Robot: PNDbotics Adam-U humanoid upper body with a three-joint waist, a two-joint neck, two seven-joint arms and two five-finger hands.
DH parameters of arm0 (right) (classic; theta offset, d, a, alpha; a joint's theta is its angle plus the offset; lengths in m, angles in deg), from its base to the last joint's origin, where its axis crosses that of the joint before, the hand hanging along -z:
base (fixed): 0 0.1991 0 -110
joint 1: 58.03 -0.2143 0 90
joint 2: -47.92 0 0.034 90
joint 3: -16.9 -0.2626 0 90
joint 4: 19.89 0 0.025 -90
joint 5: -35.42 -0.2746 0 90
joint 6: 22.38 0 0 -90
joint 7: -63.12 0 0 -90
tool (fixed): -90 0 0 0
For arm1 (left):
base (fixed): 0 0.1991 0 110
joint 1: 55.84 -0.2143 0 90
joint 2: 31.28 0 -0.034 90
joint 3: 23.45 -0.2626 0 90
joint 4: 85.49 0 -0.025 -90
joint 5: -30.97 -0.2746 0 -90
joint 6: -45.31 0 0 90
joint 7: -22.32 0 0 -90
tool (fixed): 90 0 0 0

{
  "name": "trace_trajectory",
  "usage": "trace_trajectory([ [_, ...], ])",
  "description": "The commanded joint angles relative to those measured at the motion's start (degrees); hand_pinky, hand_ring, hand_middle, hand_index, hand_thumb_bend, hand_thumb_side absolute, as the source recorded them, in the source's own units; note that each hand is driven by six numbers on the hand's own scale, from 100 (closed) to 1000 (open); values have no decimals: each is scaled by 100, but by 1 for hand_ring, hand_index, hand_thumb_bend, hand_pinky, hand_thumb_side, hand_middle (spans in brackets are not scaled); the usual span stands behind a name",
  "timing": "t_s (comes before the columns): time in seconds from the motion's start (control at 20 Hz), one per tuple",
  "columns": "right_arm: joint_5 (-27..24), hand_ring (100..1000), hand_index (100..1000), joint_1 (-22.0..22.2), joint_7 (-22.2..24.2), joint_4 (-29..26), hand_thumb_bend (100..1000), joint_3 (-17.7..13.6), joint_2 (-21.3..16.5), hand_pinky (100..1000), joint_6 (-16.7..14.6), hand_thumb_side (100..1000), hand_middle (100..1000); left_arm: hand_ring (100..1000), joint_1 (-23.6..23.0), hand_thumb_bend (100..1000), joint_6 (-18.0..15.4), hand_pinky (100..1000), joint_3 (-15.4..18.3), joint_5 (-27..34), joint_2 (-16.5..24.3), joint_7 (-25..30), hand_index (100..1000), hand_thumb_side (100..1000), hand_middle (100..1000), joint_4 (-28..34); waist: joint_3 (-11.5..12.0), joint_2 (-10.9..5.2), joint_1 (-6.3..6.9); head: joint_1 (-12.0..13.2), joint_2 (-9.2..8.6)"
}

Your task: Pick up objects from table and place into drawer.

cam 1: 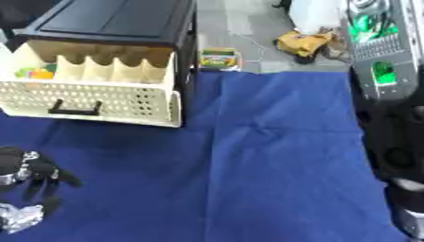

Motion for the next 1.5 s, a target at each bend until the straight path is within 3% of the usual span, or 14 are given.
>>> trace_trajectory([
  [0.05, -97, 694, 835, -90, -42, -49, 100, -66, -116, 655, 13, 1000, 728, 457, 203, 100, 291, 168, -14, 71, 41, 118, 892, 1000, 515, 67, -17, -70, 15, 69, -9],
  [0.4, -185, 690, 835, -40, -52, -69, 100, -77, -131, 657, 11, 1000, 724, 435, 748, 100, 600, 122, -49, -130, -101, -23, 874, 1000, 485, 67, -62, -45, 16, 140, 22],
  [0.75, -246, 685, 832, 0, -69, -66, 100, -75, -150, 655, 13, 999, 719, 365, 1260, 100, 636, 100, 4, -615, -212, -523, 847, 1000, 454, 67, -104, -30, 35, 203, -20],
  [1.1, -294, 685, 831, -5, -89, -132, 100, -61, -151, 651, -4, 1000, 719, 442, 1419, 100, 894, 100, -131, -1195, -241, -457, 852, 1000, 476, 67, -146, -20, 45, 269, -94],
  [1.5, -354, 686, 829, -37, -144, -241, 100, -47, -158, 654, -34, 1000, 717, 510, 1619, 100, 1351, 136, -201, -1417, -373, -128, 866, 1000, 533, 67, -221, 29, 72, 348, -202],
])
